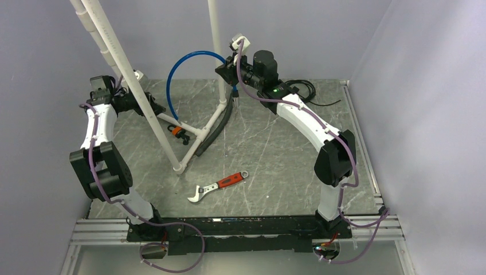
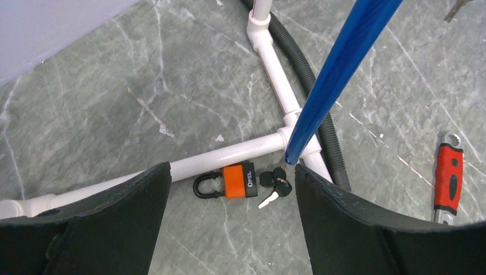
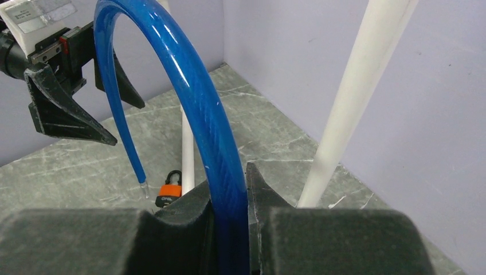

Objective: Lock with the key
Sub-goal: Lock the lock.

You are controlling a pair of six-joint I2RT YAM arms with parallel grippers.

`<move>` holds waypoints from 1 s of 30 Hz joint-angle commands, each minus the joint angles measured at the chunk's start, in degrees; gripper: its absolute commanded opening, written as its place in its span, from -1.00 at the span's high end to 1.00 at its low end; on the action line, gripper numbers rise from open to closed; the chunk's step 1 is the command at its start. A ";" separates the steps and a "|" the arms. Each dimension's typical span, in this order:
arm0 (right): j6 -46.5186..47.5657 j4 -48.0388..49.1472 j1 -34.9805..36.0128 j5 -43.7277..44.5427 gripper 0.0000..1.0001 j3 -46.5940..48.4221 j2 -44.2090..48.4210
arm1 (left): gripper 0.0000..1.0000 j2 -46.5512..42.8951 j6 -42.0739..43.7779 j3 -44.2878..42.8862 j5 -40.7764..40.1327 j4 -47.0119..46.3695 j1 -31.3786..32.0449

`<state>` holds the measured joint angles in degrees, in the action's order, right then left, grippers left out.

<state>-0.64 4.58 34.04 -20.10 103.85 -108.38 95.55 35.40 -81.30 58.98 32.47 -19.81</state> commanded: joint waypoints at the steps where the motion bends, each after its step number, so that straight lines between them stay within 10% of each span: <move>1: -1.44 6.49 -0.28 -1.26 1.00 2.05 3.71 | -0.67 0.23 0.54 -2.56 5.53 0.25 0.11; 14: -3.61 6.96 -0.22 -1.43 1.00 2.21 3.26 | -0.44 1.22 -4.70 -2.86 8.63 -1.25 2.16; 28: -11.39 9.02 -1.37 -0.66 1.00 2.40 1.53 | 0.39 0.62 -8.91 -1.61 10.40 -3.54 4.46; 30: -13.18 9.25 -1.43 -0.20 1.00 2.05 1.39 | 0.75 0.16 -10.37 -1.21 10.45 -4.86 4.44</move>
<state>-8.67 7.38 33.01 -20.27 103.85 -108.38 97.03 27.92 -83.02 66.76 30.70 -15.46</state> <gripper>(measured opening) 0.156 0.267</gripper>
